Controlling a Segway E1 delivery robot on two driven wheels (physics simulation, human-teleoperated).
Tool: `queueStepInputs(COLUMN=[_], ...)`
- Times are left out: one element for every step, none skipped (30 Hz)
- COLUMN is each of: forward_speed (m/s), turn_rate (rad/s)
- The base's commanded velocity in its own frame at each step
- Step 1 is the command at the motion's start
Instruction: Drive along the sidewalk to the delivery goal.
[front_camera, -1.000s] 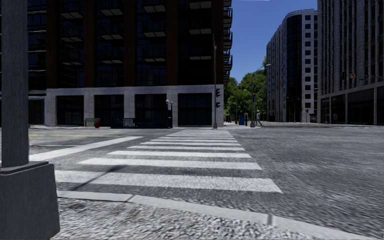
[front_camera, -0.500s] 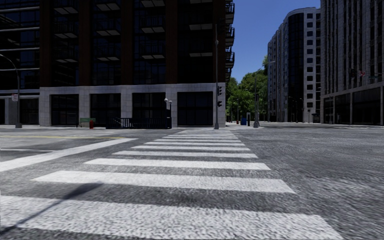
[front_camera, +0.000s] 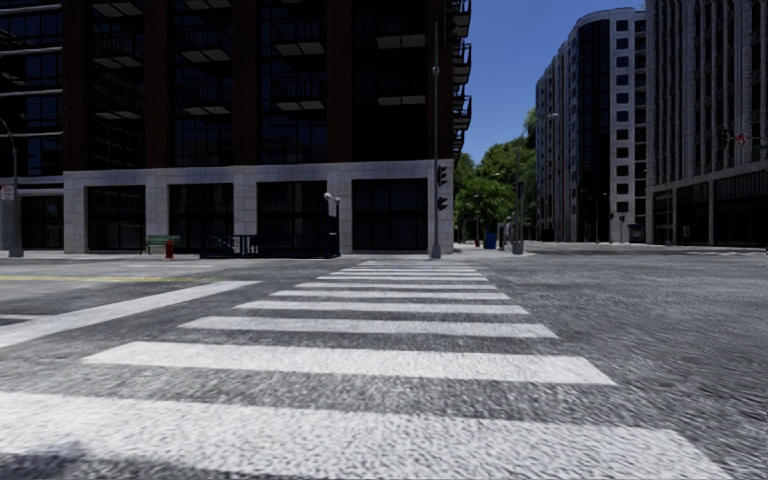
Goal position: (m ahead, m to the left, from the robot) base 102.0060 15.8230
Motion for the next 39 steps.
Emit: queueStepInputs(forward_speed=[2.00, 2.00, 2.00, 2.00, 2.00, 2.00, 2.00, 2.00, 2.00, 2.00, 2.00, 2.00, 2.00, 2.00, 2.00, 2.00, 2.00, 2.00, 2.00, 2.00, 2.00, 2.00, 2.00, 2.00, 2.00, 2.00, 2.00, 2.00, 2.00, 2.00, 2.00, 2.00, 2.00, 2.00, 2.00, 2.00, 2.00, 2.00, 2.00], turn_rate=[0.00, 0.00, 0.00, 0.00, 0.00, 0.00, 0.00, 0.00, 0.00, 0.00, 0.00, 0.00, 0.00, 0.00, 0.00, 0.00, 0.00, 0.00, 0.00, 0.00, 0.00, 0.00, 0.00, 0.00, 0.00, 0.00, 0.00, 0.00, 0.00, 0.00, 0.00, 0.00, 0.00, 0.00, 0.00, 0.00, 0.00, 0.00, 0.00])
